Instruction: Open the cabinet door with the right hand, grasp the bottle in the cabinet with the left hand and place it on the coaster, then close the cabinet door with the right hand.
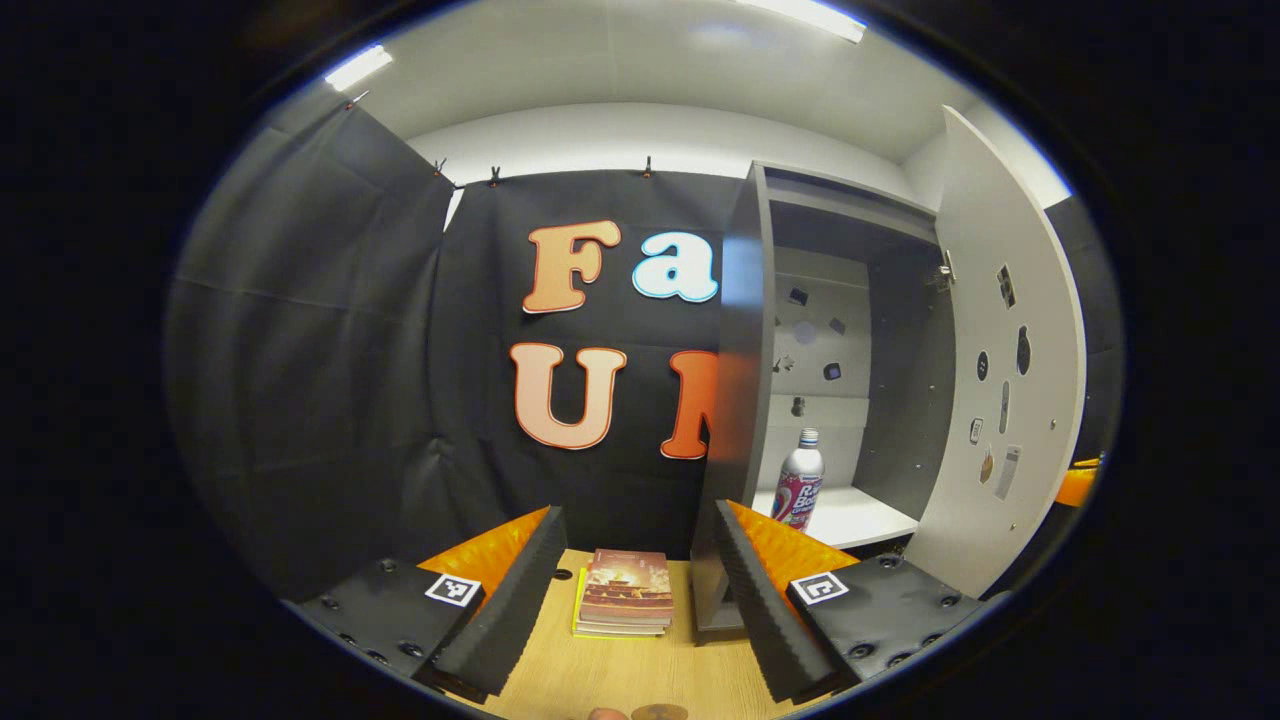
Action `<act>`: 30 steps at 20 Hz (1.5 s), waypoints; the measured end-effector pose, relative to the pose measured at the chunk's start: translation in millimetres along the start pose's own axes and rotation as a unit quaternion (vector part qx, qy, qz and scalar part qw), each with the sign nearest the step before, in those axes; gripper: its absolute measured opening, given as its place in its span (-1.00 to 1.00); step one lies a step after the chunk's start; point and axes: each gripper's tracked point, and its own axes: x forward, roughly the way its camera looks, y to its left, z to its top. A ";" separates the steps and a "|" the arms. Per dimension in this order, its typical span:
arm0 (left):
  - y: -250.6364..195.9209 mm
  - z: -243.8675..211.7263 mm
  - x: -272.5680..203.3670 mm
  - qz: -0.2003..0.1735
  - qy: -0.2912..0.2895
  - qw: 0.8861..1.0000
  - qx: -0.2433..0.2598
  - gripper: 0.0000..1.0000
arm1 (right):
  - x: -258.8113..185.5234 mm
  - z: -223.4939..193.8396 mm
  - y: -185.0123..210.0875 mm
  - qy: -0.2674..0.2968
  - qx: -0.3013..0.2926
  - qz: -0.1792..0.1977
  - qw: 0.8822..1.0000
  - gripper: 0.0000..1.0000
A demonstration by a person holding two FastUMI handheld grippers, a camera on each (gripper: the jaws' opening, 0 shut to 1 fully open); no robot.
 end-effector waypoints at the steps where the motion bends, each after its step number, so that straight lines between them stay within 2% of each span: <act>1: -5.3 0.1 1.0 -0.005 0.000 1.000 -0.001 0.87 | -2.5 -0.3 -5.9 -0.003 -0.002 -0.006 1.000 -0.63; 2: -10.1 0.9 2.1 -0.011 0.000 1.000 -0.001 0.87 | -3.4 -1.5 -12.9 -0.005 -0.005 -0.018 1.000 -0.63; 5: -23.4 -1.8 7.8 -0.027 0.003 1.000 -0.002 0.87 | -9.2 0.3 -34.9 -0.014 -0.024 -0.051 0.998 -0.80; 7: -34.1 -5.4 12.2 -0.040 0.007 0.999 0.002 0.87 | -17.0 1.6 -47.1 -0.018 -0.013 -0.061 0.998 -0.86; 9: -43.9 -10.4 17.1 -0.050 0.012 0.999 0.009 0.87 | -20.9 1.4 -58.2 -0.022 -0.007 -0.067 0.997 -0.86; 15: -76.4 -26.5 36.0 -0.076 0.022 0.997 0.016 0.87 | -32.0 4.1 -106.2 -0.029 -0.037 -0.098 0.994 -0.87; 16: -82.0 -29.7 39.3 -0.083 0.025 0.996 0.015 0.94 | -33.9 6.0 -116.7 -0.029 -0.037 -0.105 0.993 -0.87; 17: -88.7 -33.6 43.3 -0.090 0.029 0.995 0.013 1.00 | -35.4 6.4 -127.4 -0.030 -0.035 -0.113 0.993 -0.87; 19: -101.5 -39.8 48.1 -0.102 0.039 0.994 0.011 1.00 | -39.6 7.6 -151.0 -0.031 -0.022 -0.129 0.991 -0.88; 21: -111.4 -40.7 52.6 -0.111 0.039 0.993 0.012 0.94 | -49.0 9.5 -171.1 -0.033 0.008 -0.133 0.990 -0.92; 23: -123.3 -42.3 62.6 -0.114 0.036 0.993 0.020 0.94 | -52.8 7.3 -171.8 -0.036 0.023 -0.125 0.991 -0.91; 25: -134.5 -47.7 71.1 -0.118 0.037 0.992 0.025 0.94 | -55.2 5.3 -166.2 -0.038 0.014 -0.115 0.993 -0.89; 27: -144.9 -53.1 80.6 -0.121 0.036 0.991 0.033 0.94 | -61.7 0.4 -169.4 -0.030 0.006 -0.122 0.992 -0.87; 28: -149.3 -54.9 86.1 -0.122 0.035 0.991 0.038 0.87 | -65.1 -0.4 -171.2 -0.027 0.008 -0.125 0.992 -0.87; 30: -157.6 -58.3 97.6 -0.122 0.031 0.991 0.045 0.94 | -74.9 -2.6 -178.3 -0.024 0.020 -0.135 0.990 -0.87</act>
